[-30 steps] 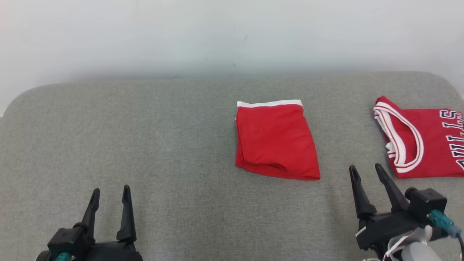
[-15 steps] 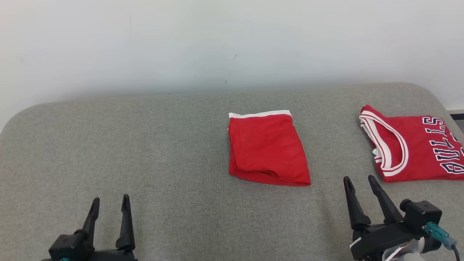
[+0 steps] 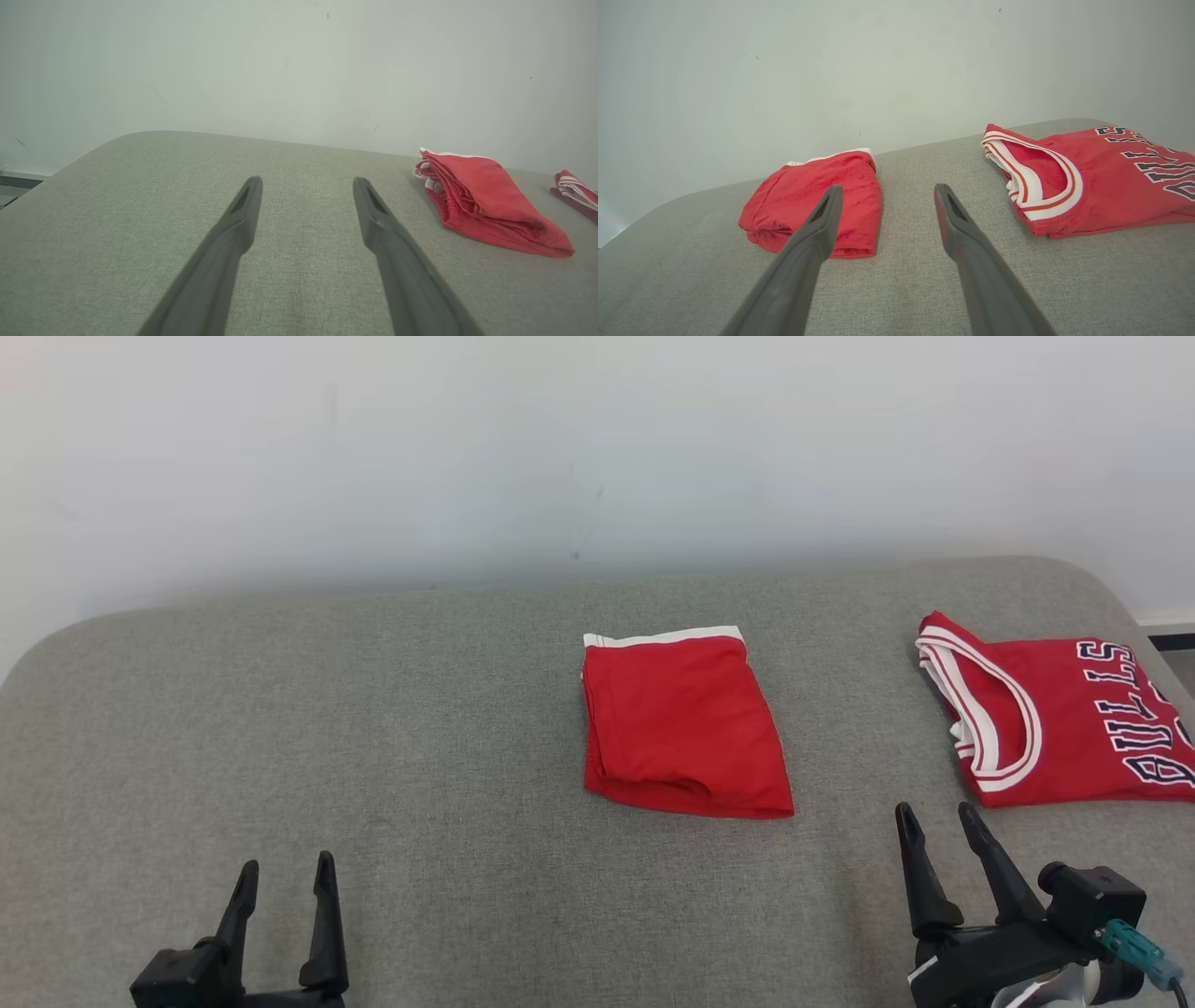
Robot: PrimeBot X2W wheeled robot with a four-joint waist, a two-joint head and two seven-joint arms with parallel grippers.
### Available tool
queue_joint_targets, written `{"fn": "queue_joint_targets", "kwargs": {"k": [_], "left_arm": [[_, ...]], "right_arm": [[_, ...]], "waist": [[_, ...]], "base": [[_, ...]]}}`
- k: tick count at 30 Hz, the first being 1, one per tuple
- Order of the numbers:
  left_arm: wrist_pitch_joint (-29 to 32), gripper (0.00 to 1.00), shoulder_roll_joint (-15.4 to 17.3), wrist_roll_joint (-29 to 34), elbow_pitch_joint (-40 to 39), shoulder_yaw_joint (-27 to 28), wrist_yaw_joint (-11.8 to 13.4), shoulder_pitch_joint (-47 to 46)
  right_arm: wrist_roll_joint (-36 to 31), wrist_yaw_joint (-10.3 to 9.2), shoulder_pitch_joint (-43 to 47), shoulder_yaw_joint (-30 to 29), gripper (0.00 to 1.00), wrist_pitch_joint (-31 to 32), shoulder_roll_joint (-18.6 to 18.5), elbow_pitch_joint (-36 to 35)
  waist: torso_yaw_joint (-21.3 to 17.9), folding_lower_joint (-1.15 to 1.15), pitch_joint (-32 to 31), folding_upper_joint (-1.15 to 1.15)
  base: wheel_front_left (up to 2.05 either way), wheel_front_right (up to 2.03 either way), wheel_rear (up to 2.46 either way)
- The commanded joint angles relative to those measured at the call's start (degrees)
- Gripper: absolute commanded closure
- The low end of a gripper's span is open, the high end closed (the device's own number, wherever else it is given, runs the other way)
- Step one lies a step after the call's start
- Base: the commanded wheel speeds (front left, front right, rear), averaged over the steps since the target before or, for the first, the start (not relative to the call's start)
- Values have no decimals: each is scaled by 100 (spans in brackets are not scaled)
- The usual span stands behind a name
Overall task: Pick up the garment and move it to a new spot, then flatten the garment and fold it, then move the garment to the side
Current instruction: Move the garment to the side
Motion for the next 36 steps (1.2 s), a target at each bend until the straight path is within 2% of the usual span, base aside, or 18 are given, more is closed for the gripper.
{"fn": "queue_joint_targets", "kwargs": {"k": [1, 15, 22, 25, 31, 36], "left_arm": [[0, 0, 2, 39, 19, 19, -14, 46], [0, 0, 3, 31, -11, -34, -8, -13], [0, 0, 3, -24, -67, -79, -18, -102], [0, 0, 3, -55, -114, -128, -15, -175], [0, 0, 2, -124, -185, -295, -10, -378], [0, 0, 2, -220, -259, -442, 22, -599]], "right_arm": [[-19, -17, 41, -3, 0, -20, -12, 9], [-10, -17, -121, 33, 0, -22, -8, 195], [-149, -17, -608, 76, 0, 210, -30, 311], [-102, -17, -1066, -29, 0, 603, 67, 472], [-63, -17, -2249, -167, 0, 1872, 114, 1052], [-255, -17, -2979, -316, 0, 2590, -21, 1629]], "waist": [[-12, 0, 6, 0], [11, 0, 95, 0], [145, 0, 308, 0], [261, 0, 492, 0], [636, 0, 917, 0], [1028, 0, 1284, 0]], "base": [[0, 0, 0], [0, 0, 0], [0, 0, 0], [0, 0, 0], [0, 0, 0], [0, 0, 0]]}}
